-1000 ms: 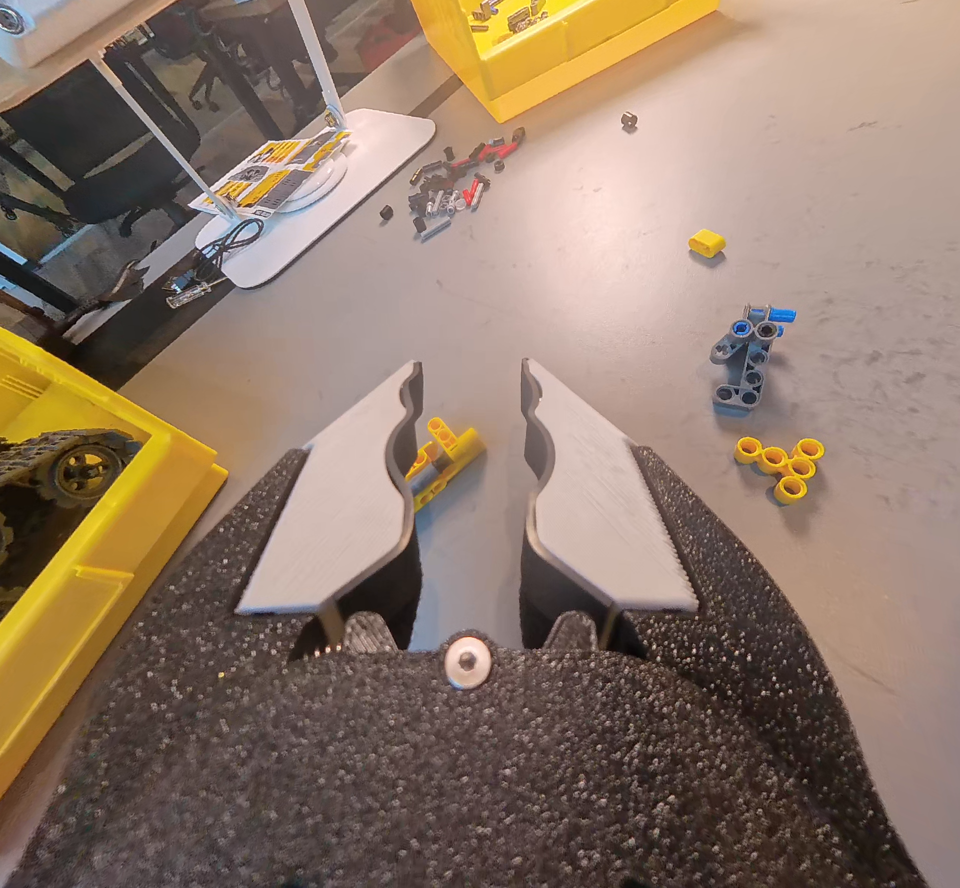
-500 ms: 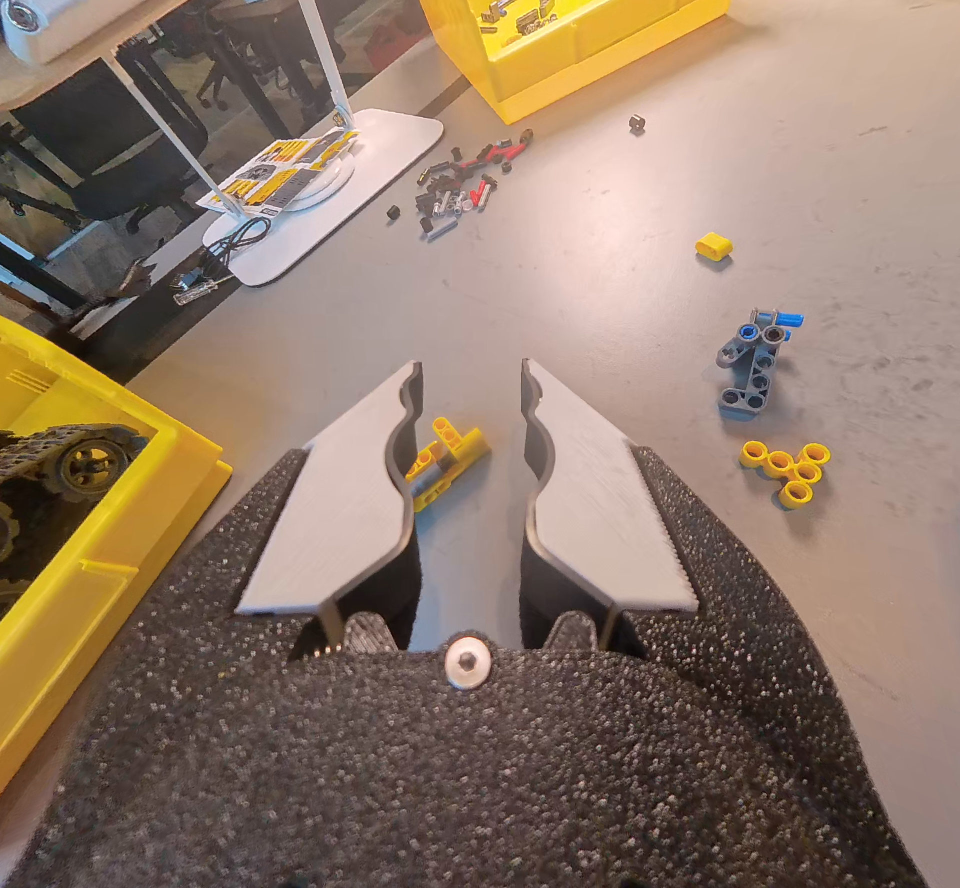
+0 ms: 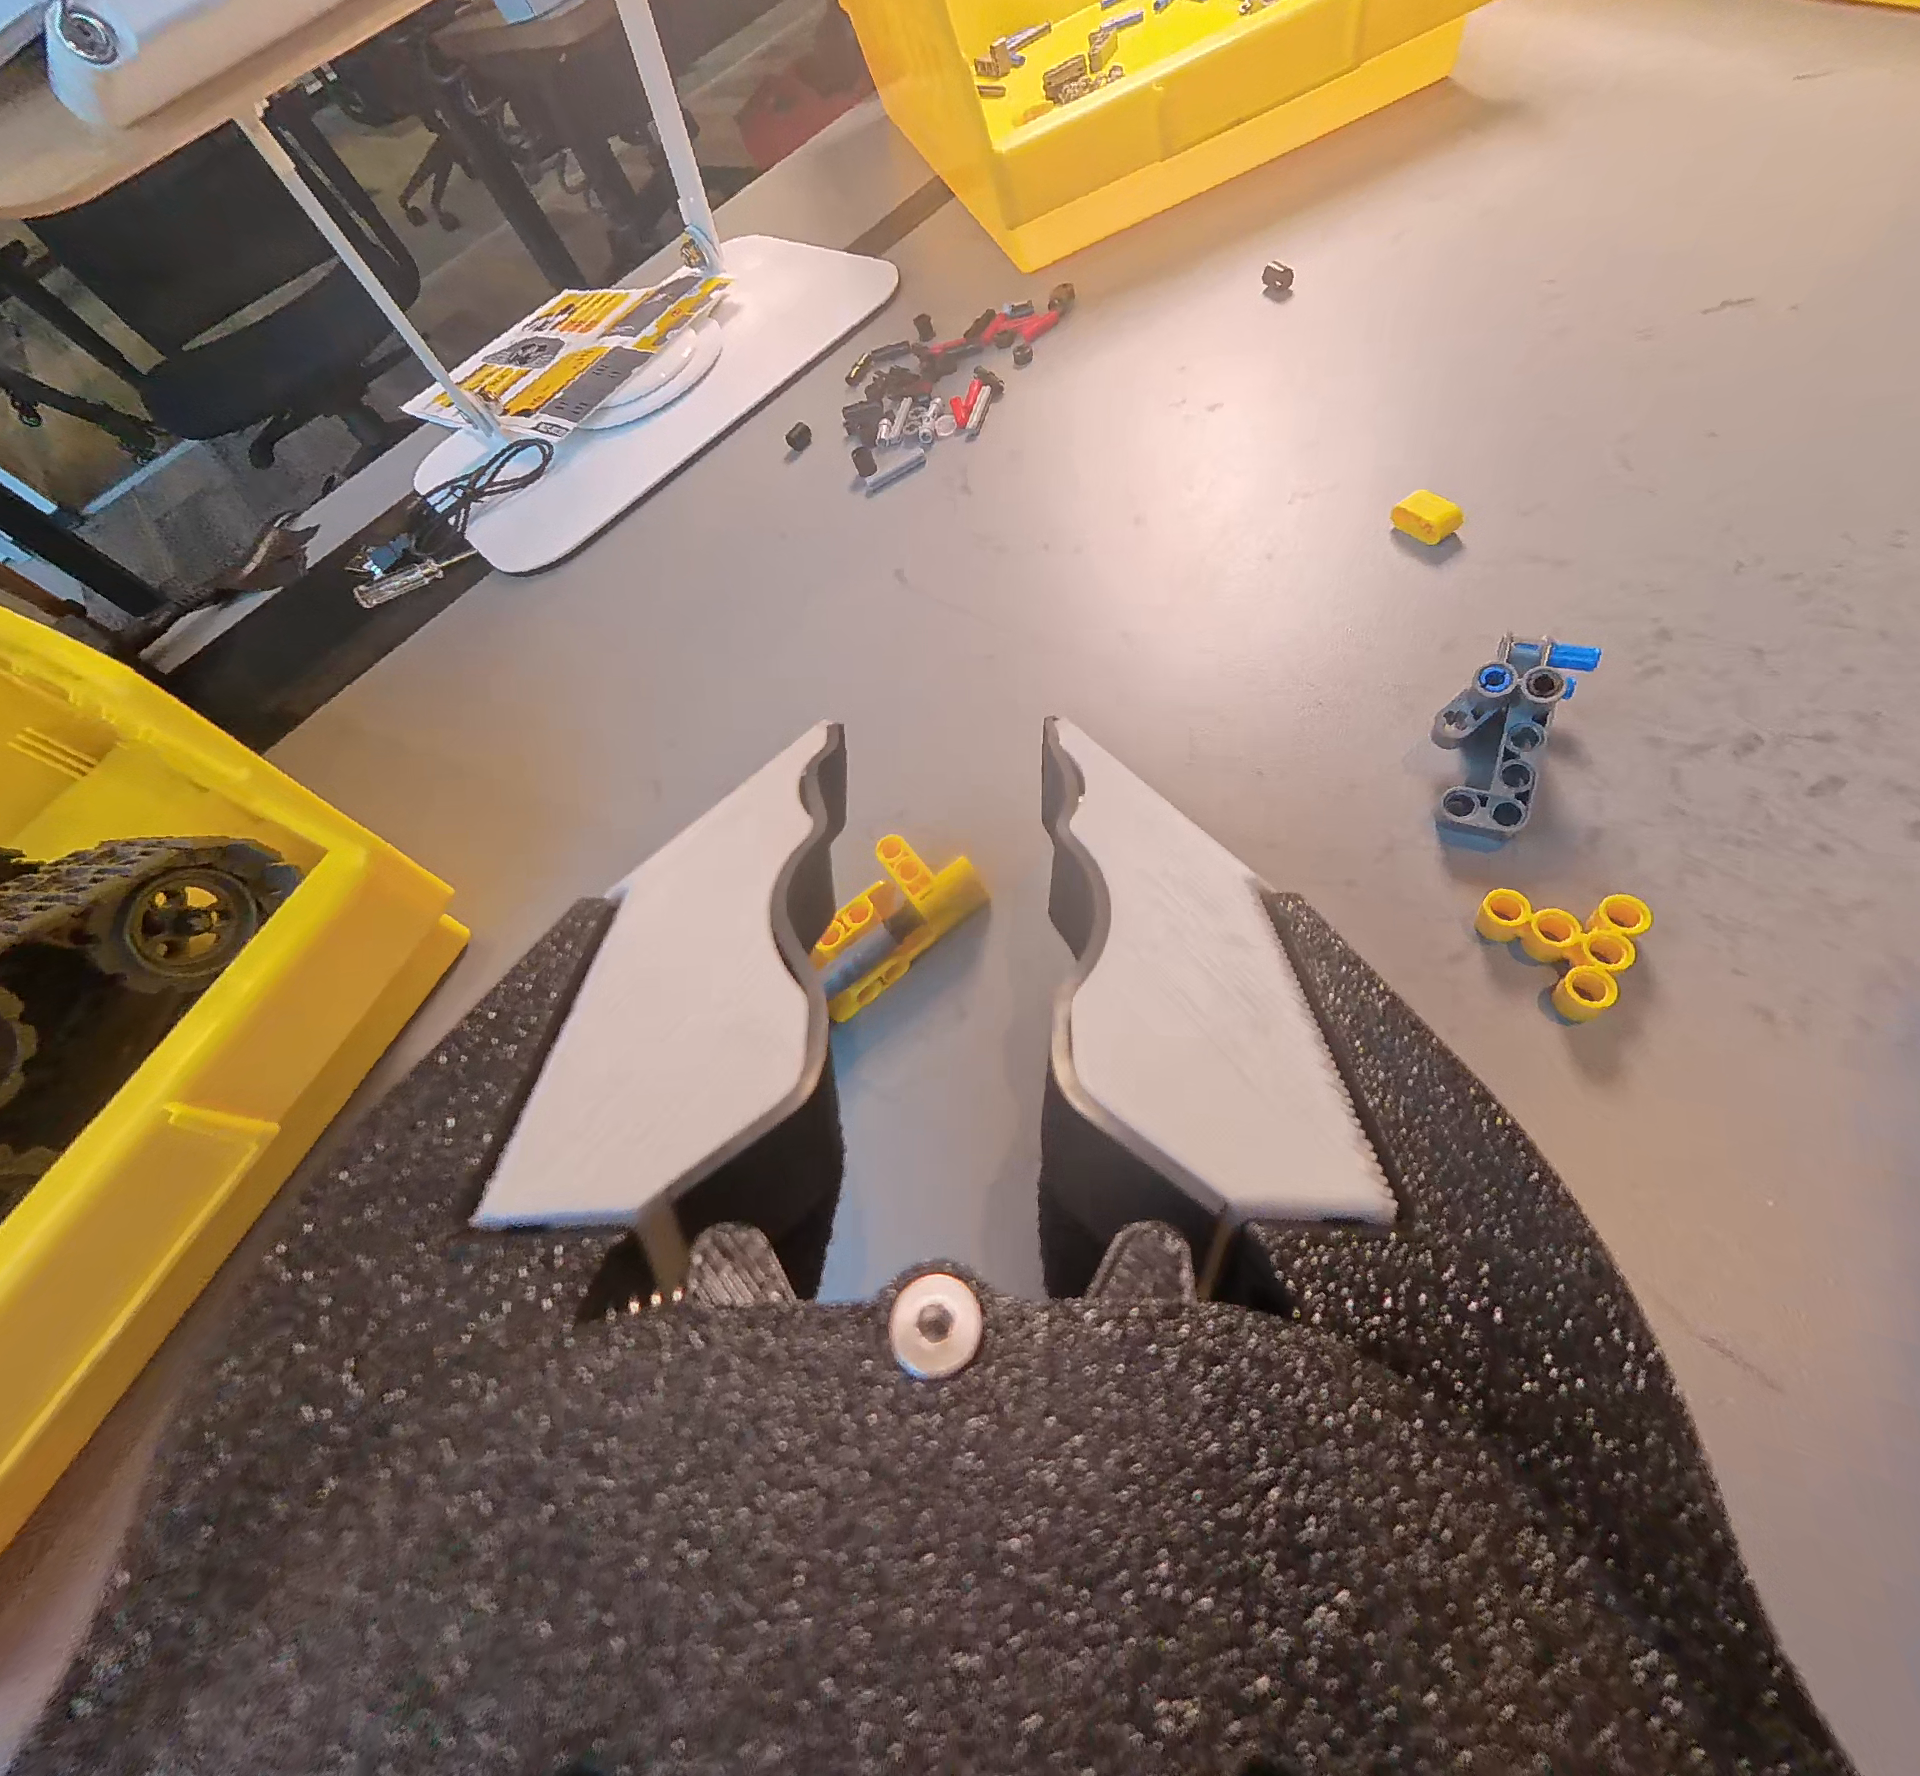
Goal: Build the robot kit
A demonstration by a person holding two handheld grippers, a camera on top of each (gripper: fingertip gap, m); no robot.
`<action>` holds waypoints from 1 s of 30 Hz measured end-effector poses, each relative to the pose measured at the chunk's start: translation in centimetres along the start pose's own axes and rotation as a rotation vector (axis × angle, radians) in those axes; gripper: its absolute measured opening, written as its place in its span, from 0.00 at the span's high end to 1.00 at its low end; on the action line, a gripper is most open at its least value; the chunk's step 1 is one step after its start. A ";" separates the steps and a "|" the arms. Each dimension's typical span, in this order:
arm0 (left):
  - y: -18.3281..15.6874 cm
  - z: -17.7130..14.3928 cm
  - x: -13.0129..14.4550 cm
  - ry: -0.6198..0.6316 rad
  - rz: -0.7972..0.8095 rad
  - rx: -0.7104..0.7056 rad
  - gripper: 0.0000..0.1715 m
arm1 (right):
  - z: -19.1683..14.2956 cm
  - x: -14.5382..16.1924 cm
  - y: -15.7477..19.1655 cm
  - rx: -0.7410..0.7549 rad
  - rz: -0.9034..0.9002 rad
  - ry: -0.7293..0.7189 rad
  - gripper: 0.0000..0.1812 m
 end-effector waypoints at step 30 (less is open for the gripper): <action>-0.1 0.2 0.2 0.019 0.008 -0.003 0.79 | 0.4 3.1 4.6 -0.266 -0.139 0.212 0.95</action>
Point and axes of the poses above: each gripper's, where its closed fingertips meet, z out along the fingers, x out of its underside, y = z × x across the jaws, the point moved 3 cm from there along -z, back along the fingers, and after that the axes turned 8 degrees about z, right-handed, at the moved point
